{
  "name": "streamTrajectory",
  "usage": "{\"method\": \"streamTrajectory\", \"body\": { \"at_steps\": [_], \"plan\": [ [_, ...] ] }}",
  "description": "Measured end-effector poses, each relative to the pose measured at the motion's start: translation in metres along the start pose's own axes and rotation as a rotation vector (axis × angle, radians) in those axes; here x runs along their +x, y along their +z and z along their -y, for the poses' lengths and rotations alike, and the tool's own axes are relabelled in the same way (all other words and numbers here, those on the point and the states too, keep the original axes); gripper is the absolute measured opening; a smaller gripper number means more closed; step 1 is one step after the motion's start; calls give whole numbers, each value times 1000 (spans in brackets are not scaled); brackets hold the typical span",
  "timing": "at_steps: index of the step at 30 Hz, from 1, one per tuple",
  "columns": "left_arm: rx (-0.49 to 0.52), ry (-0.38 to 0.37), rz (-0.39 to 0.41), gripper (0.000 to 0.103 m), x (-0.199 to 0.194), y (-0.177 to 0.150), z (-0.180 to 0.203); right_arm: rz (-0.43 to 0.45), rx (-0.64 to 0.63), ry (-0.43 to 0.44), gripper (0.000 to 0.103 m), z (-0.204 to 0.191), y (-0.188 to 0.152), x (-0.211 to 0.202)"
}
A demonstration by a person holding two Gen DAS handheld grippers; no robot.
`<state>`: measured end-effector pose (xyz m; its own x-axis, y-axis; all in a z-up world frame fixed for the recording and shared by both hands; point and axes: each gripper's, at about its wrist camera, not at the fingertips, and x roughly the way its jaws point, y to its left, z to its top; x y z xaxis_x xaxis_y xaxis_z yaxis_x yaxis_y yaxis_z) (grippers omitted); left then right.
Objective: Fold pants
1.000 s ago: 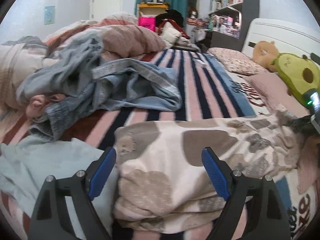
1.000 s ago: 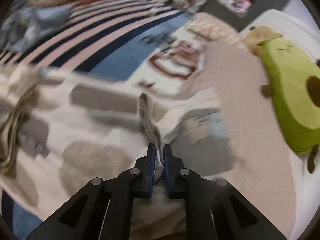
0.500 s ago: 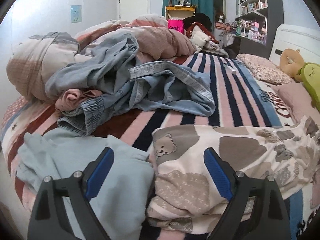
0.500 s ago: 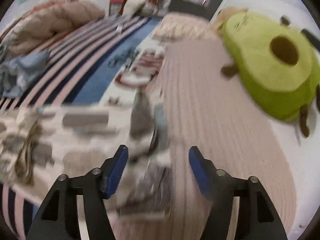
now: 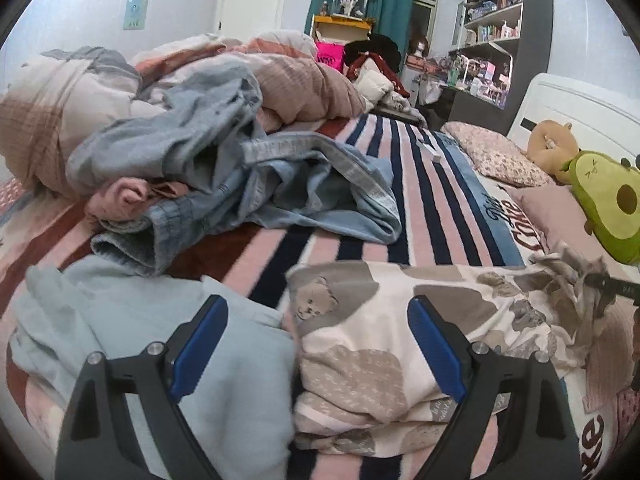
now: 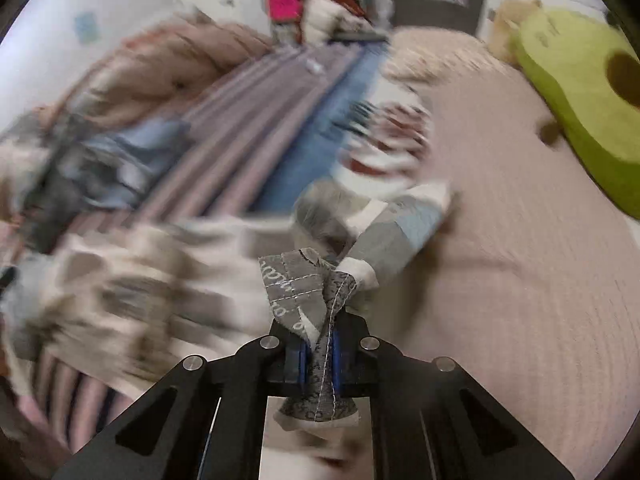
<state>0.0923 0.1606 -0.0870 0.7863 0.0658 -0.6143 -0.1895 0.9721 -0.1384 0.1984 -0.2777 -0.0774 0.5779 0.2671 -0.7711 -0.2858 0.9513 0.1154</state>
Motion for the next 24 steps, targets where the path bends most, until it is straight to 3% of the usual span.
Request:
{"method": "streamTrajectory", "body": {
  "at_steps": [5, 10, 15, 18, 21, 24],
  "plan": [
    [-10, 11, 11, 89, -7, 3, -17, 47, -107, 224, 4, -97, 26, -1],
    [-30, 12, 3, 89, -8, 3, -33, 65, -197, 315, 3, -174, 47, 8],
    [-50, 17, -4, 89, -6, 1, -44, 64, -242, 404, 4, -225, 59, 15],
    [-64, 14, -22, 89, -2, 0, -49, -10, -287, 450, 4, -247, 46, 35],
    [-64, 2, -37, 89, 1, -1, -49, -172, -314, 484, 9, -264, 16, 72],
    [-62, -13, -52, 89, 5, -2, -46, -275, -328, 489, 22, -263, -12, 98]
  ]
}}
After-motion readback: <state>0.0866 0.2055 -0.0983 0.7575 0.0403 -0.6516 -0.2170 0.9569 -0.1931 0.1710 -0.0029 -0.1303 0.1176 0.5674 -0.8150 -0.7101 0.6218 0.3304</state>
